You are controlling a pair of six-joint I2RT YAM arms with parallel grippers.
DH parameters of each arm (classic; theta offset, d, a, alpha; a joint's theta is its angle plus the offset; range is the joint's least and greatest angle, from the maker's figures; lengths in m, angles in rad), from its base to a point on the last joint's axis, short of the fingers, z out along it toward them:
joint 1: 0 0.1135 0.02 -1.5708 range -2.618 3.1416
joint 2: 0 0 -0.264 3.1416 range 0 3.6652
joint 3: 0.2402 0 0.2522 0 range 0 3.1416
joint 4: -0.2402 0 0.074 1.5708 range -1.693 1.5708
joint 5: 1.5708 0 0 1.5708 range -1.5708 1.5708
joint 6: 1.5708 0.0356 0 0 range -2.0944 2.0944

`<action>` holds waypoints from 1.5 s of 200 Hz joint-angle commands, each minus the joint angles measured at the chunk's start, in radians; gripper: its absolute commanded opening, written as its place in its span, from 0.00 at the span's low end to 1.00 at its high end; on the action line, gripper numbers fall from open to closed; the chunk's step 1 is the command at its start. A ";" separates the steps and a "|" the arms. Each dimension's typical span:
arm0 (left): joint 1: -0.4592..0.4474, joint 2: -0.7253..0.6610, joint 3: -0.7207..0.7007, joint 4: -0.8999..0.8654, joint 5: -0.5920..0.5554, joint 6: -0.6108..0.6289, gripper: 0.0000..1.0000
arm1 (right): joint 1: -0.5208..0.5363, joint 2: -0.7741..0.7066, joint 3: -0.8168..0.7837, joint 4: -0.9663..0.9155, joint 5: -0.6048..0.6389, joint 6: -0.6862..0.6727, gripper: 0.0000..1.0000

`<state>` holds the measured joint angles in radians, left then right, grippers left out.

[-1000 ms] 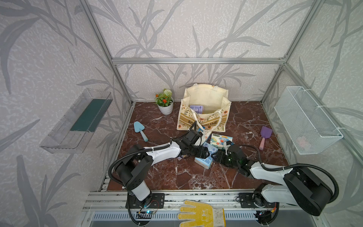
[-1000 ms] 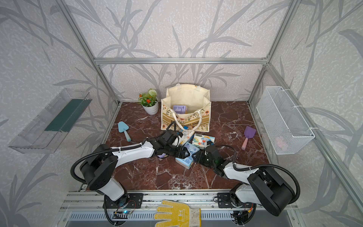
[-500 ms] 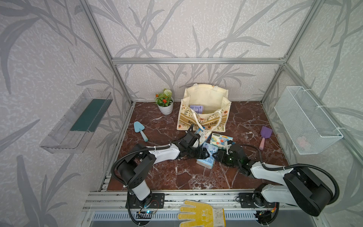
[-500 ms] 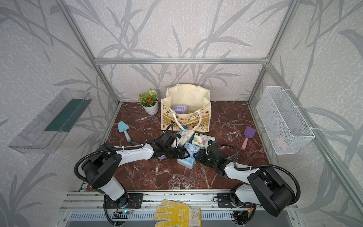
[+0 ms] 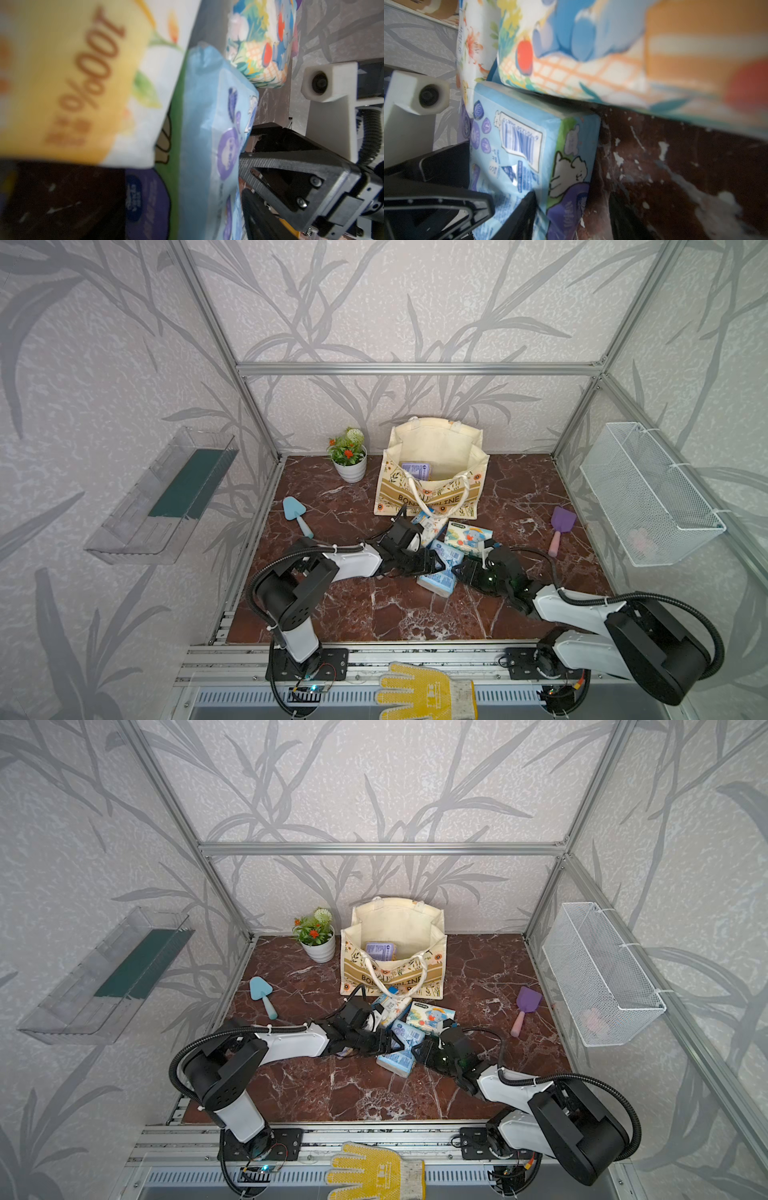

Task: Put tissues into the canvas bag
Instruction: Pick up the pack of facial tissues from the center of the board.

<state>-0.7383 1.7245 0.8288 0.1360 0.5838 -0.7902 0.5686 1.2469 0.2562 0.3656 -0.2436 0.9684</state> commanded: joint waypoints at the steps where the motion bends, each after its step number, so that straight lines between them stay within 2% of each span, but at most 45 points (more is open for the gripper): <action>1: 0.000 -0.004 -0.005 0.072 0.034 -0.038 0.71 | -0.004 -0.008 -0.029 -0.083 0.024 -0.012 0.56; 53: -0.001 -0.012 -0.013 0.102 0.034 -0.064 0.43 | -0.008 -0.048 -0.034 -0.104 0.031 -0.012 0.57; 86: 0.000 -0.051 -0.025 0.073 0.002 -0.055 0.30 | -0.028 -0.126 -0.017 -0.170 0.047 -0.034 0.63; 149: 0.000 -0.112 -0.019 -0.029 -0.035 -0.022 0.25 | -0.131 -0.428 0.067 -0.443 0.108 -0.155 0.84; 175: -0.002 -0.156 -0.024 -0.084 -0.051 0.000 0.25 | -0.182 -0.502 0.124 -0.530 0.111 -0.222 0.86; 241: -0.004 -0.308 -0.014 -0.247 -0.120 0.053 0.23 | -0.279 -0.367 0.372 -0.620 0.036 -0.445 0.86; 300: -0.005 -0.405 0.042 -0.395 -0.140 0.093 0.23 | -0.339 -0.263 0.506 -0.592 -0.003 -0.494 0.86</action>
<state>-0.7403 1.3739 0.8326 -0.1894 0.4603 -0.7238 0.2501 0.9585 0.7094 -0.2173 -0.2157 0.5213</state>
